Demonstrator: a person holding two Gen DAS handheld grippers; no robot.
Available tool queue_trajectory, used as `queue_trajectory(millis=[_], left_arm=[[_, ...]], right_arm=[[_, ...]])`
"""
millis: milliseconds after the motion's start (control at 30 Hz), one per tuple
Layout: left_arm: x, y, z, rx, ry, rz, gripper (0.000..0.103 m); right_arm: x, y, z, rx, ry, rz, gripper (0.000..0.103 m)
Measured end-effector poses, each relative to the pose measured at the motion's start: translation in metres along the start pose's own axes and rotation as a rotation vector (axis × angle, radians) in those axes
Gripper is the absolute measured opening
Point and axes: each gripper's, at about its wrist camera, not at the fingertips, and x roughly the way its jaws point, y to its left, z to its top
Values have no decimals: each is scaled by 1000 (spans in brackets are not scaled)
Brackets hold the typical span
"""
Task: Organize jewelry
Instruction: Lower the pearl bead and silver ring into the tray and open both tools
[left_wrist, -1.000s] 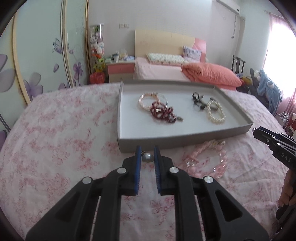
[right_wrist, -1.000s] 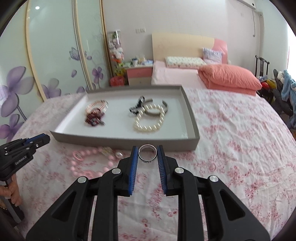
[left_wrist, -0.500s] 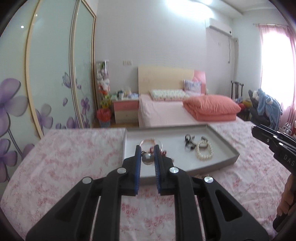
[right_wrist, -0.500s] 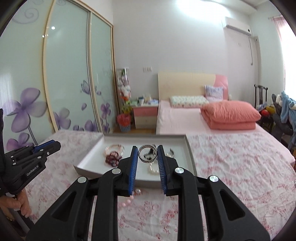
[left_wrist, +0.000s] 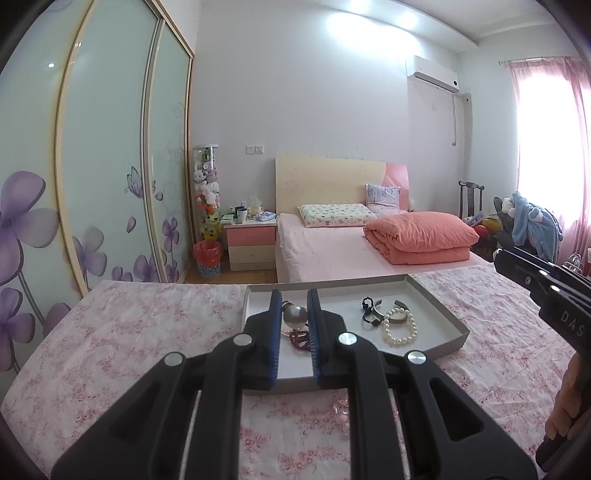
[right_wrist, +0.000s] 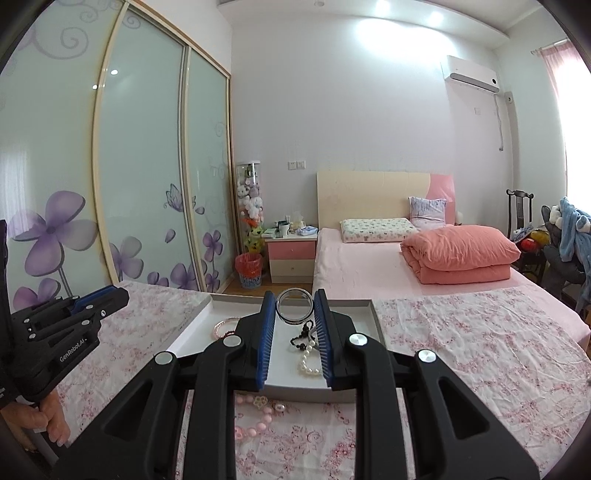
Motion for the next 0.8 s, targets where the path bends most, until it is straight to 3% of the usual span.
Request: queue_trajectory(millis=[433,800], left_arm=[[35,1,6,-11,25,-7,14],[118,-5,3,-14,140,-30,14]], right_arm=[[33,1,12,3,-10,-1,23],[117,-9,1,33,137,3,23]])
